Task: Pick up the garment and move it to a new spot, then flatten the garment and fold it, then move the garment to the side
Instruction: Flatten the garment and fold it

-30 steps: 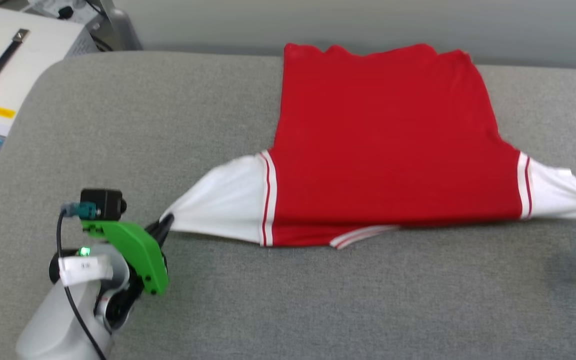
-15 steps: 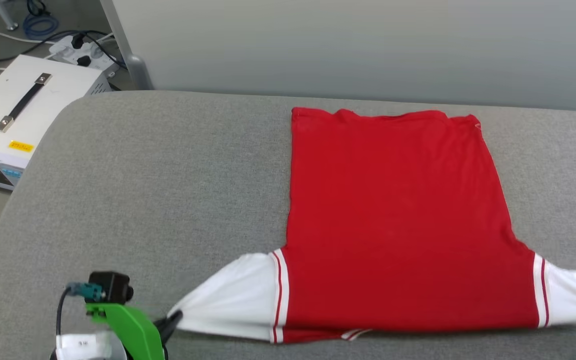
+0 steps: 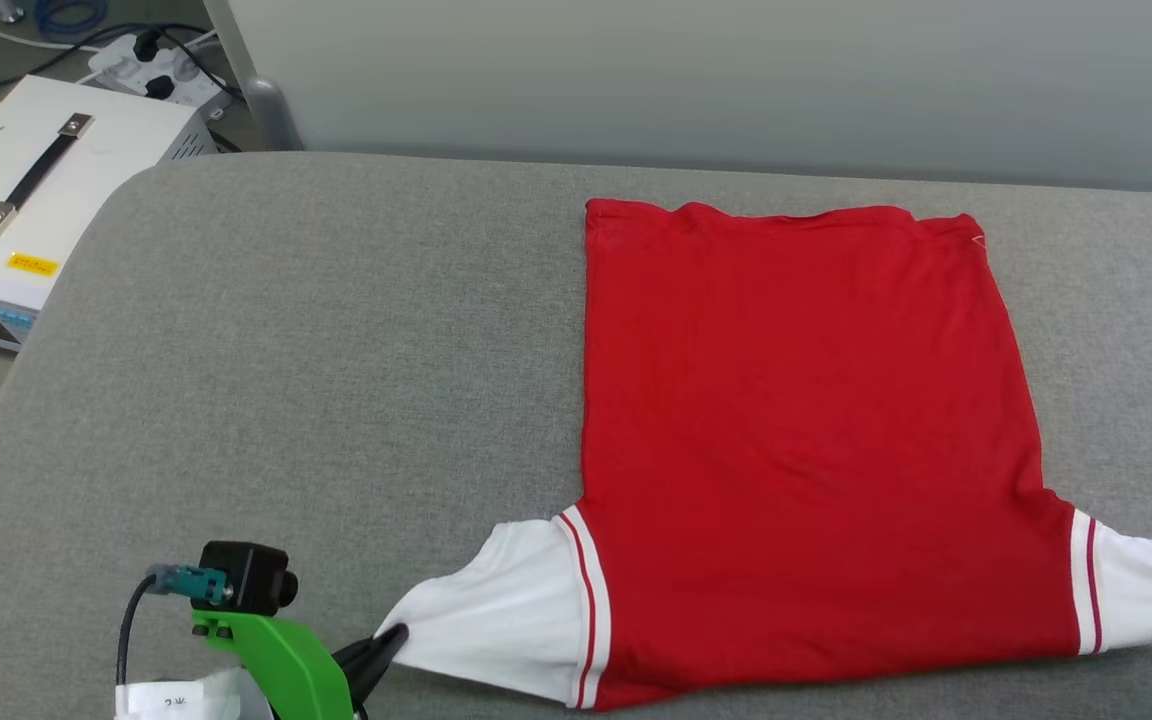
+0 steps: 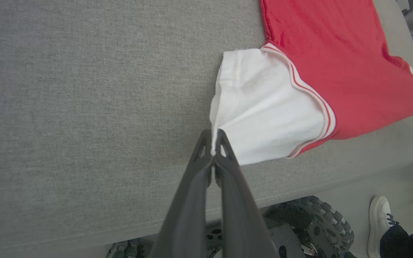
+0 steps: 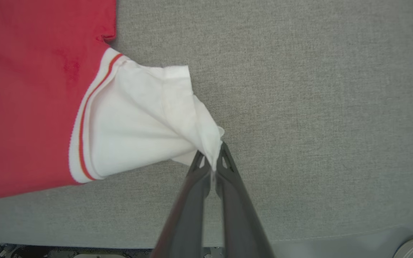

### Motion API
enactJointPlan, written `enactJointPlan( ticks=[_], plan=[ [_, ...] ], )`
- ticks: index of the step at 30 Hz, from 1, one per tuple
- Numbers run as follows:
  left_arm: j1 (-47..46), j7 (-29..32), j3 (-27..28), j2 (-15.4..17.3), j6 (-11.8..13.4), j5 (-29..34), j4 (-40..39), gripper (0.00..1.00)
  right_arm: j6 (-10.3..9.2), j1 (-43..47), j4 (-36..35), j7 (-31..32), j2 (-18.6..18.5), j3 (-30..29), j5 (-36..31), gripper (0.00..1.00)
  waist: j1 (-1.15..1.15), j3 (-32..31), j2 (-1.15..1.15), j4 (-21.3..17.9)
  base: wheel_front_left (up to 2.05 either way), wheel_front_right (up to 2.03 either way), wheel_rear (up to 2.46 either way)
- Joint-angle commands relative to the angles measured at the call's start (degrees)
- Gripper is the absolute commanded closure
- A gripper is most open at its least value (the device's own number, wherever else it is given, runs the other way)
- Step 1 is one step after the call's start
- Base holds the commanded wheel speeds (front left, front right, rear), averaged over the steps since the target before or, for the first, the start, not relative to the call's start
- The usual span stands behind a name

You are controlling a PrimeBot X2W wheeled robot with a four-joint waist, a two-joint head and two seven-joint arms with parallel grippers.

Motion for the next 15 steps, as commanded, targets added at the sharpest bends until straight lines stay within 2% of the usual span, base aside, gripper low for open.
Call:
enactJointPlan(
  ticks=[1,6,10,15],
  plan=[
    [-0.3,0.5,-0.1,0.6,0.4,0.0,-1.2,1.0,-0.47,-1.1,-1.1,0.5,0.1,-0.2,-0.4,0.0,0.01,1.6,0.0,0.5,0.0,0.0,0.0],
    [-1.0,3.4,-1.5,1.7,1.2,0.9,-7.1,1.0,-0.47,-6.7,-6.8,2.6,1.6,-1.3,1.2,0.0,0.01,5.7,0.0,1.8,0.0,0.0,0.0],
    [-2.1,4.8,-2.6,2.4,2.0,2.9,-12.0,1.0,-0.47,-12.9,-11.1,5.5,1.1,-0.5,0.7,0.0,0.01,10.4,0.0,3.3,0.0,0.0,0.0],
    [-3.8,6.5,-3.9,3.3,2.2,4.8,-17.4,1.0,-0.47,-22.0,-11.5,9.0,-0.7,1.3,-1.1,0.0,0.01,16.0,0.0,5.8,0.0,0.0,0.0]
  ],
)
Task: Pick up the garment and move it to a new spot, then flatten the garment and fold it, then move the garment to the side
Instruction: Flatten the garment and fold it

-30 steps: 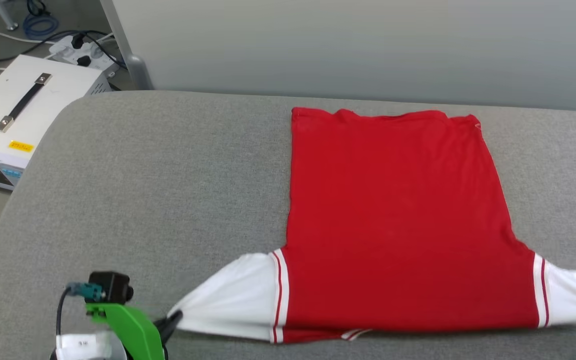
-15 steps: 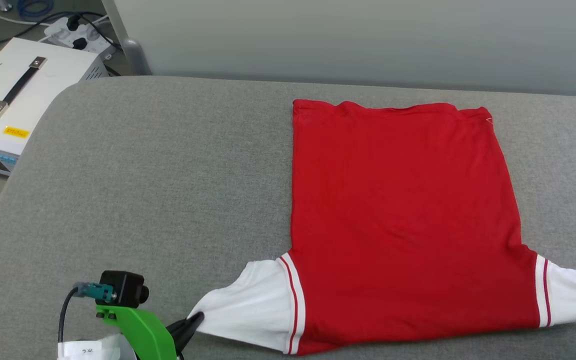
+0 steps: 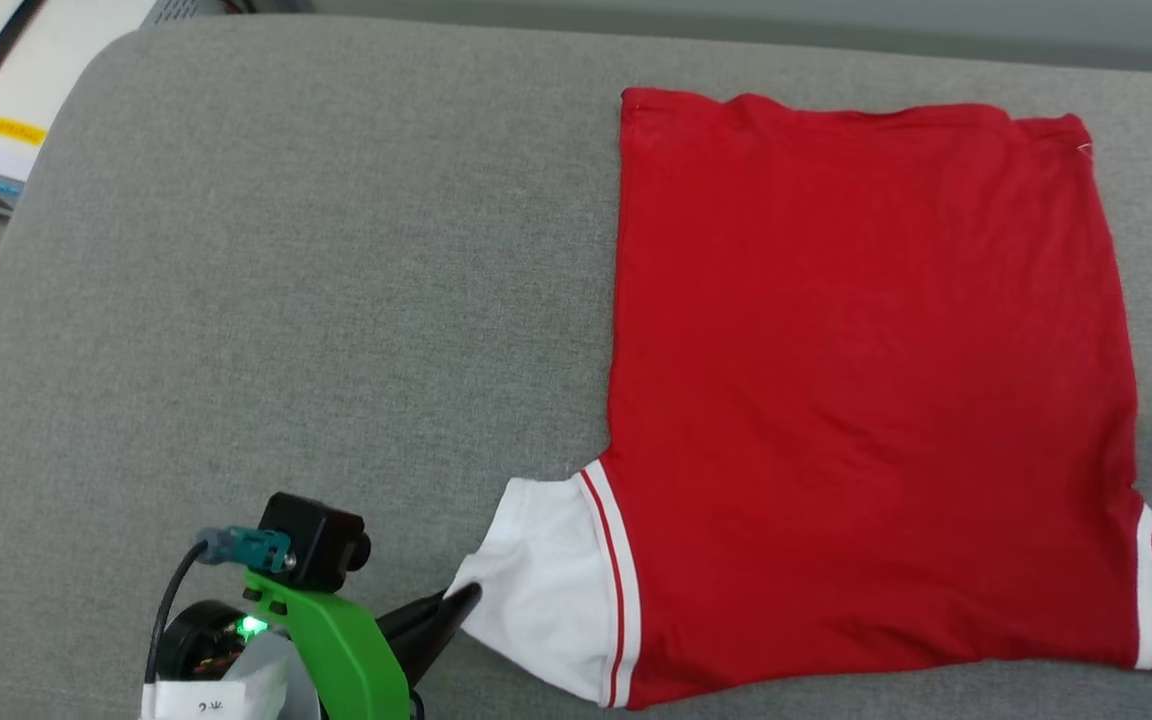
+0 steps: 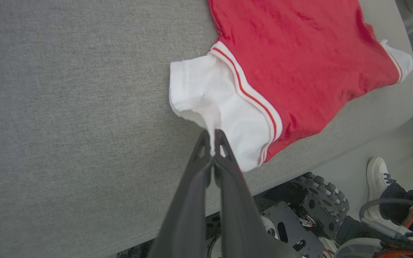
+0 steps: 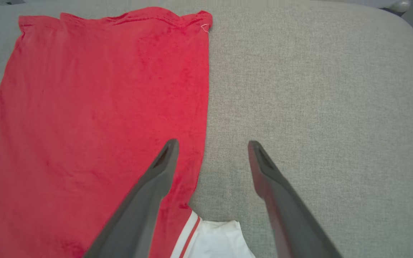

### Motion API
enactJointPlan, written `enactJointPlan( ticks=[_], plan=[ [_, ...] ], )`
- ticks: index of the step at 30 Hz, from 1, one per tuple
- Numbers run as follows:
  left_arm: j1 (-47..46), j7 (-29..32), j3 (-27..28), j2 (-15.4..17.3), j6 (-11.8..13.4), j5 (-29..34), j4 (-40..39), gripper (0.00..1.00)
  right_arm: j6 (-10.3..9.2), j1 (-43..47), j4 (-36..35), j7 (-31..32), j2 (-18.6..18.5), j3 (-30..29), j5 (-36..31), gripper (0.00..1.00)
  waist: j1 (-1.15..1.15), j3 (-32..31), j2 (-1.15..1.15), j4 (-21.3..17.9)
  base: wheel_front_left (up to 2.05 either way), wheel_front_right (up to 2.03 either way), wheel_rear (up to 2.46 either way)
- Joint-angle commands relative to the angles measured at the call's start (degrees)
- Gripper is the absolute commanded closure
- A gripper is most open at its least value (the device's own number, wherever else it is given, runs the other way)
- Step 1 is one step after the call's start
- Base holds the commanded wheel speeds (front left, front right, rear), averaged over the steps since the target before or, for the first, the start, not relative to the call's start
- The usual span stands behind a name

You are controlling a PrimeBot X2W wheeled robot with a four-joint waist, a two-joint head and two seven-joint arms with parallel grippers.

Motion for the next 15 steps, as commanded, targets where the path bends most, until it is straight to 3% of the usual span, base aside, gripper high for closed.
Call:
enactJointPlan(
  ticks=[1,15],
  plan=[
    [-1.6,0.3,-0.2,0.5,0.2,0.9,-1.4,1.0,-0.45,-3.1,0.8,1.1,-0.7,0.5,-0.7,0.0,0.0,6.7,0.0,3.8,0.0,0.0,0.0],
    [-5.8,0.6,-2.9,-0.5,0.0,5.6,-7.3,1.0,-0.45,-29.3,19.5,5.8,-9.2,6.0,-5.5,0.0,0.0,18.6,0.0,11.2,0.0,0.0,0.0]
  ],
)
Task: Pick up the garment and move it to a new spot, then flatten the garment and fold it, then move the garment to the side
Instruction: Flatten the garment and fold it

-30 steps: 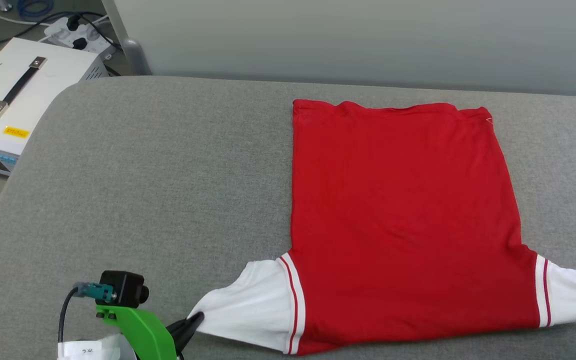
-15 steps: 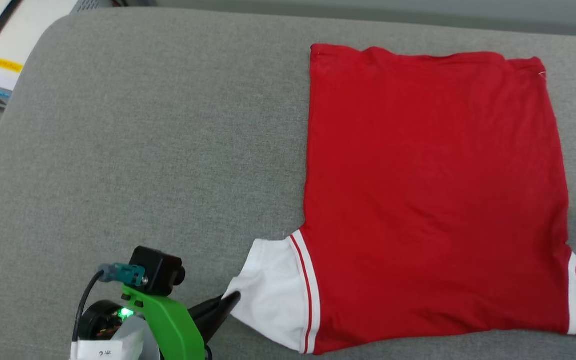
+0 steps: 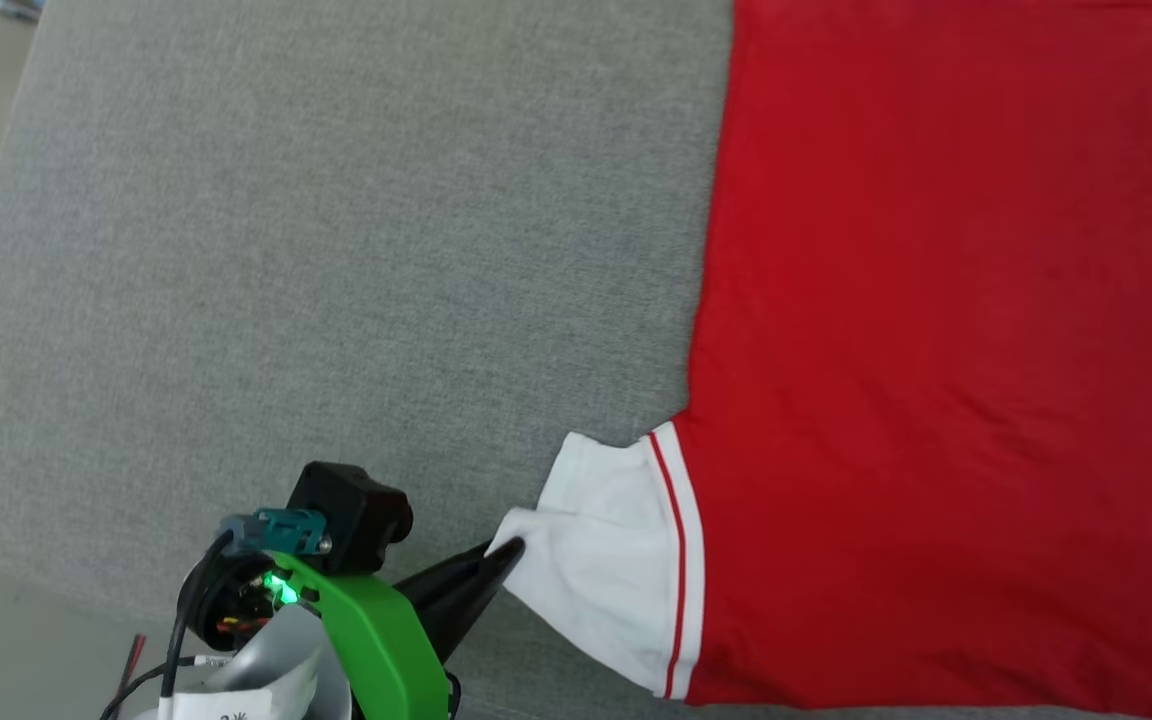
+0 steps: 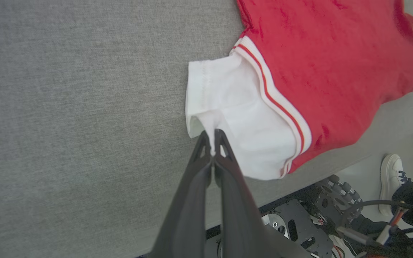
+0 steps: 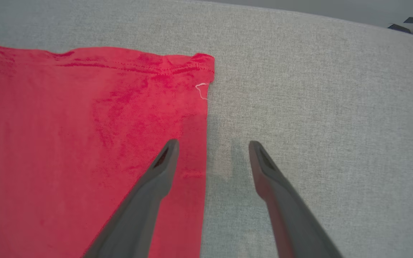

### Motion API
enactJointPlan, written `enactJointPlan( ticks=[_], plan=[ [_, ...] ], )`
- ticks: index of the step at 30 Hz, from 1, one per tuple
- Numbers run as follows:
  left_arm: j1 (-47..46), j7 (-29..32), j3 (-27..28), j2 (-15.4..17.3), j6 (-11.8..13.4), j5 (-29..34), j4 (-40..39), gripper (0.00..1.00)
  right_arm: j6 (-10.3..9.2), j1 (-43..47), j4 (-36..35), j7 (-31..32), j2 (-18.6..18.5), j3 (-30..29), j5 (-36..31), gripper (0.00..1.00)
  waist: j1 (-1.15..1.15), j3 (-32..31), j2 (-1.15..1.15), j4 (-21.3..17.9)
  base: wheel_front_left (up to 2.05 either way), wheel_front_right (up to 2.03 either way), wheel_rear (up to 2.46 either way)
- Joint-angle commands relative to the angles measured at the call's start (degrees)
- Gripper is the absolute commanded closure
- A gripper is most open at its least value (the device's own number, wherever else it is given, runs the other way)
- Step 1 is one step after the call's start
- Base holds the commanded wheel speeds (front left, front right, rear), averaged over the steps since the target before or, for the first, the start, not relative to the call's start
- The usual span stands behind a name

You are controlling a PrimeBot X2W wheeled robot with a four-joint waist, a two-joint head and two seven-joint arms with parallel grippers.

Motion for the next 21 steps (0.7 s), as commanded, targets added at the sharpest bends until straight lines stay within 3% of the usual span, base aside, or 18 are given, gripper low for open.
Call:
enactJointPlan(
  ticks=[1,15,16,17,18,21],
  plan=[
    [-1.2,-0.5,-0.3,-0.7,-0.5,1.0,-0.3,1.0,-0.45,-2.5,1.4,0.2,-0.6,0.5,-0.9,0.0,-0.01,5.3,0.0,4.8,0.0,0.0,0.0],
    [-3.3,-1.9,-1.5,-2.8,-1.4,1.4,1.6,1.0,-0.45,-10.5,14.2,-0.8,-2.3,4.6,-5.0,0.0,-0.01,8.4,0.0,7.6,0.0,0.0,0.0],
    [-3.4,-2.0,-1.5,-2.8,-1.3,1.4,1.8,1.0,-0.45,-10.1,14.7,-0.3,-2.3,4.9,-5.0,0.15,-0.01,8.3,0.0,7.6,0.0,0.0,0.0],
    [-3.5,-2.0,-1.5,-2.9,-1.3,1.5,1.9,1.0,-0.45,-9.8,15.1,0.0,-2.2,5.1,-5.1,0.63,-0.01,8.2,0.0,7.6,0.0,0.0,0.0],
    [-3.7,-2.5,-1.5,-2.9,-1.3,1.9,2.0,1.0,-0.45,-8.9,15.1,0.3,-2.4,6.0,-4.9,1.0,-0.01,8.0,0.0,7.5,0.0,0.0,0.0],
    [-3.9,-2.7,-1.5,-3.2,-1.3,2.0,2.3,1.0,-0.45,-8.3,15.1,-0.3,-2.8,6.5,-4.3,1.0,-0.01,7.6,0.0,7.4,0.0,0.0,0.0]
  ],
)
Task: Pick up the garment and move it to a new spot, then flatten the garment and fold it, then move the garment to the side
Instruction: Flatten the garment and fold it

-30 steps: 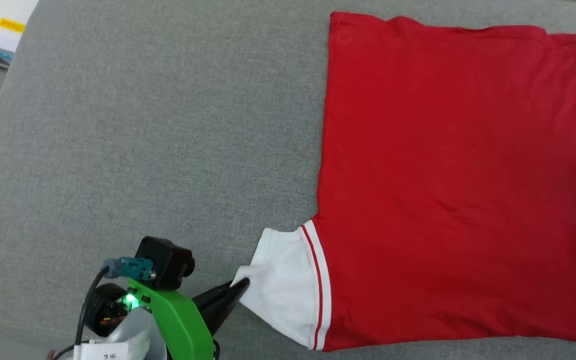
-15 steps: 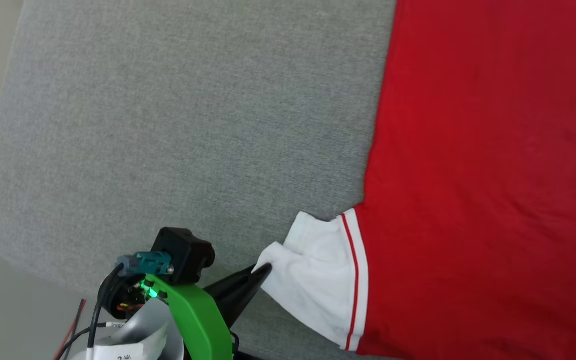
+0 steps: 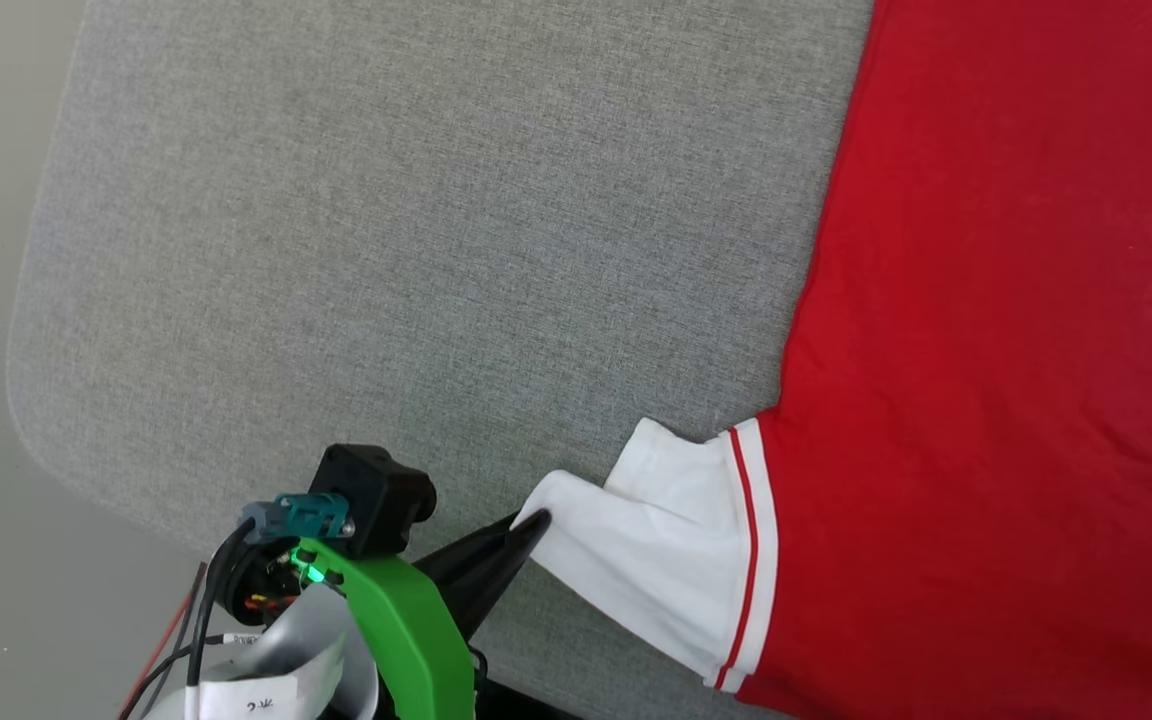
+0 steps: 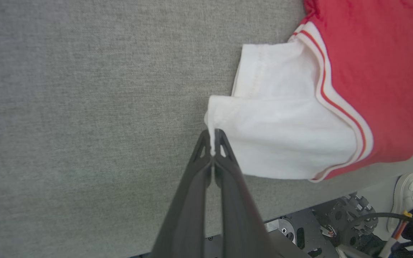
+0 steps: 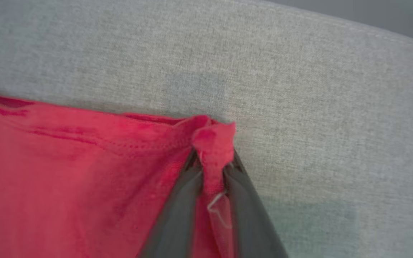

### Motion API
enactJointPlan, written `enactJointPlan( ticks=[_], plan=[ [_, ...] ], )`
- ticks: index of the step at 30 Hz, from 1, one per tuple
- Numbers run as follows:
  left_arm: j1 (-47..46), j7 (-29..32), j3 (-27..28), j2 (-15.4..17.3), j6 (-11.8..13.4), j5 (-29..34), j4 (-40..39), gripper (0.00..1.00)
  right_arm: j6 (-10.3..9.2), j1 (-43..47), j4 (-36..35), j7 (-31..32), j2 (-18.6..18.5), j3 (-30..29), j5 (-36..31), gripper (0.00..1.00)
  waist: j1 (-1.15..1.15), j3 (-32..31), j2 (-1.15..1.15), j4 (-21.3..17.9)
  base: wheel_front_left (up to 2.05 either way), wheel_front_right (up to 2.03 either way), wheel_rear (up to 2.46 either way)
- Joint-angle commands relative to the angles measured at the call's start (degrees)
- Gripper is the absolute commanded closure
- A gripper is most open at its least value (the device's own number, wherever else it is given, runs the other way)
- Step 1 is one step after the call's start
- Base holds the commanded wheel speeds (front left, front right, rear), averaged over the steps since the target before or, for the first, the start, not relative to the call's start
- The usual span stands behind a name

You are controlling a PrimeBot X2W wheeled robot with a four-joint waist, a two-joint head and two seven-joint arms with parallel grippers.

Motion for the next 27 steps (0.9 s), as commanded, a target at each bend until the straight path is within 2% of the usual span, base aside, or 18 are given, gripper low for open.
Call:
enactJointPlan(
  ticks=[1,9,16,27],
  plan=[
    [-1.1,-0.2,0.0,-0.3,-0.2,0.2,0.2,1.0,-0.03,2.9,1.8,0.1,0.9,0.8,0.2,1.0,-0.01,-0.4,0.0,-0.2,0.0,0.0,0.0],
    [-1.1,-0.5,0.3,-0.2,0.1,0.1,1.0,1.0,-0.03,6.4,3.5,-2.9,0.6,0.7,0.5,1.0,-0.01,-4.5,0.0,-1.8,0.0,0.0,0.0],
    [-0.6,-0.6,1.4,0.3,0.9,-0.6,1.9,1.0,-0.03,13.1,4.8,-5.5,0.7,-1.4,1.0,1.0,-0.01,-10.9,0.0,-4.7,0.0,0.0,0.0],
    [1.7,-1.0,3.3,1.1,2.0,-2.6,5.3,1.0,-0.03,25.8,5.0,-8.6,3.8,-6.3,2.6,1.0,-0.01,-19.9,0.0,-10.5,0.0,0.0,0.0]
  ],
)
